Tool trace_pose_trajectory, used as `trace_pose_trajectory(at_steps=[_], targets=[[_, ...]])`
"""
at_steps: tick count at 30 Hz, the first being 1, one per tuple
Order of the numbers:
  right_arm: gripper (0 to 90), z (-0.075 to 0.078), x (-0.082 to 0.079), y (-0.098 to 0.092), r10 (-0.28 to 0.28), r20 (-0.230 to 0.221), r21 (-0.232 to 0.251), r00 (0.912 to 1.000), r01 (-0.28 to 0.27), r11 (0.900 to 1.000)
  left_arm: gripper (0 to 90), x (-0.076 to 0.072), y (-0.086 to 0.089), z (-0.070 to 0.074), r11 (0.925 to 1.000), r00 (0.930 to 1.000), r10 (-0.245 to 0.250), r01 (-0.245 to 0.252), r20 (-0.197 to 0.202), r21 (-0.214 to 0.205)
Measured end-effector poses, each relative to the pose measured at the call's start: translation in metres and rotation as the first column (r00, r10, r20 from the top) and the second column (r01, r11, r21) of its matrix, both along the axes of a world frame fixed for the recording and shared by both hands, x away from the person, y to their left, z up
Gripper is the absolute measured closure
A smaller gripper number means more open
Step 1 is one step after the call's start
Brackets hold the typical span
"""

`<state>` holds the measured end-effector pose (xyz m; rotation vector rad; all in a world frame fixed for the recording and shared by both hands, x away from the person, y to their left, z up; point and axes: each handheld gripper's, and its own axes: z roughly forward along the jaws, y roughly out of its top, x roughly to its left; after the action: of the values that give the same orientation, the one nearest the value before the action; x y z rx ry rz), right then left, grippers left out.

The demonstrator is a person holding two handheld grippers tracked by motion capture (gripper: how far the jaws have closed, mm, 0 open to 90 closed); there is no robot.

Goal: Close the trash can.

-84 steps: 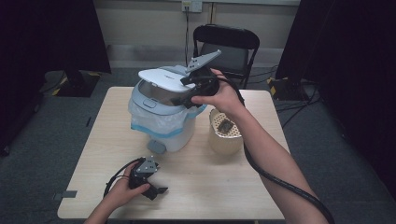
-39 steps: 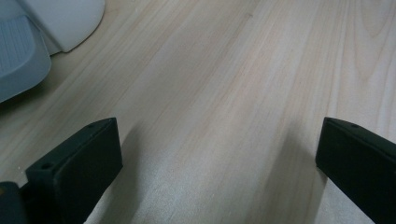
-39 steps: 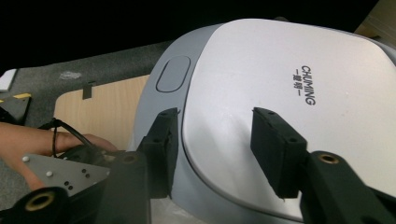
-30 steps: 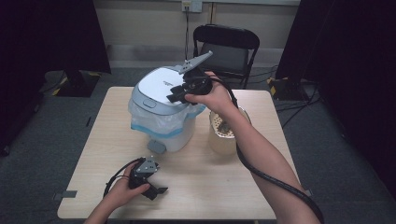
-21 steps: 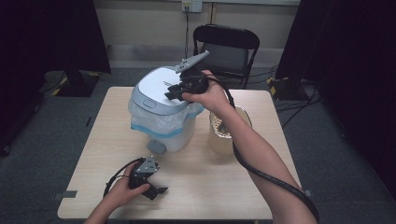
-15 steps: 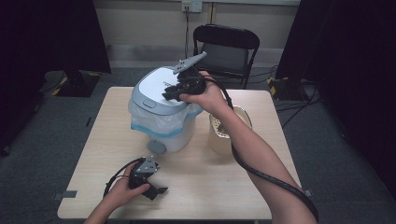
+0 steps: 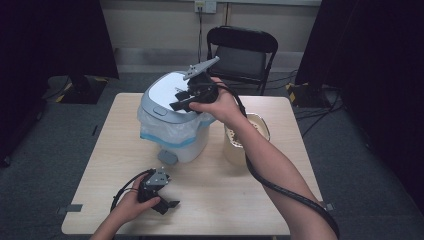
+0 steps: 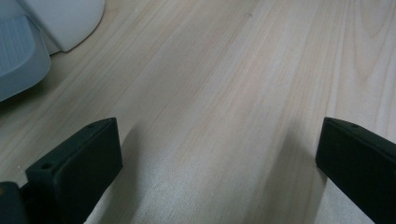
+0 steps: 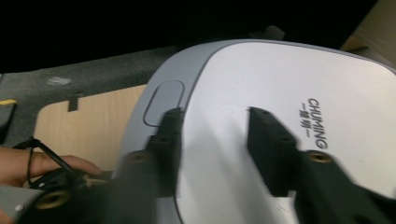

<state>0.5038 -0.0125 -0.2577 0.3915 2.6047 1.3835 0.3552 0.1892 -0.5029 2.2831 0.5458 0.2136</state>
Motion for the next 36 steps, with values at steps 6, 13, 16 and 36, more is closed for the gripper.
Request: trace_pose_trajectory(at_steps=[6, 13, 16, 36], targets=[[32.6, 0.004, -0.003, -0.01, -0.026, 0.008, -0.015, 0.9996, 0.026, 0.9995, 0.0, 0.0, 0.0, 0.0, 1.0, 1.0, 0.0, 0.0, 0.002, 0.001], [20.8, 0.01, -0.008, -0.029, -0.063, 0.021, -0.005, 0.9978, 0.064, 0.998, 0.0, 0.0, 0.0, 0.0, 1.0, 1.0, 0.0, 0.0, 0.002, 0.001], [19.4, 0.01, -0.009, -0.035, -0.067, 0.016, -0.008, 0.9976, 0.067, 0.9977, 0.0, 0.0, 0.0, 0.0, 1.0, 1.0, 0.0, 0.0, 0.002, 0.001], [14.7, 0.009, -0.019, -0.058, -0.069, -0.001, 0.009, 0.9976, 0.069, 0.9976, 0.0, 0.0, 0.0, 0.0, 1.0, 1.0, 0.0, 0.0, 0.001, 0.0]])
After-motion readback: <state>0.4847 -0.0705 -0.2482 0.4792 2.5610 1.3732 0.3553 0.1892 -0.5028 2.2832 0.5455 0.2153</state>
